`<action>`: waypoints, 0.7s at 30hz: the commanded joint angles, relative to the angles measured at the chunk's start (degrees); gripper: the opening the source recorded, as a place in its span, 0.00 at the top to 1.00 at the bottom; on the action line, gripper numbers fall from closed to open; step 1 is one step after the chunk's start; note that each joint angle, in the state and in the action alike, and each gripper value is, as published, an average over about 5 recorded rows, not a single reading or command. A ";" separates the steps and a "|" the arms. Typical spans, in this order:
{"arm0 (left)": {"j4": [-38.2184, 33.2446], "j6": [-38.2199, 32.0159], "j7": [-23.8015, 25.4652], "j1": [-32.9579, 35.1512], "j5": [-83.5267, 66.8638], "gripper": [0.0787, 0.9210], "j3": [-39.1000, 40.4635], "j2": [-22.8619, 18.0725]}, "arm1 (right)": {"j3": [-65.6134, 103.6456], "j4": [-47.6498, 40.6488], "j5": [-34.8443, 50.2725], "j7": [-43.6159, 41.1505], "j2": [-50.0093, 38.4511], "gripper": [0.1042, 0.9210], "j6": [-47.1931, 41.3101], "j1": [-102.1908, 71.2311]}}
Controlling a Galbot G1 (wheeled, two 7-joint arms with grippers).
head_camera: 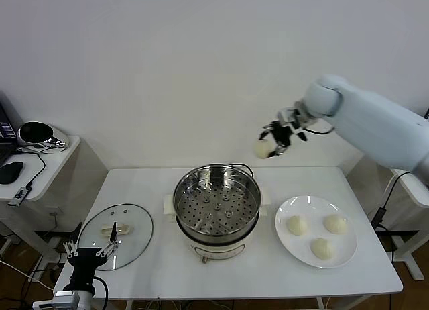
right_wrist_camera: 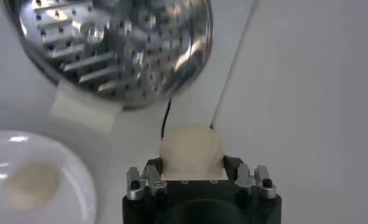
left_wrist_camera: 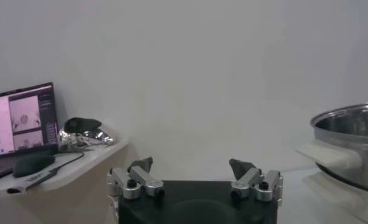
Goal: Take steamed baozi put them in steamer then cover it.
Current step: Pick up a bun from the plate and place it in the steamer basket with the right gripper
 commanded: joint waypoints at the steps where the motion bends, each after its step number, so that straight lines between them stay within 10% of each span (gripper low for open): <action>1: -0.22 -0.08 -0.02 0.21 -0.05 0.12 -0.48 -0.17 | -7.91 -1.28 -2.48 0.08 12.98 0.37 8.46 2.86; 21: 0.22 -0.70 -0.13 0.24 0.04 0.12 -1.39 -0.93 | -9.32 -5.43 -18.01 6.51 14.42 0.36 21.22 -4.79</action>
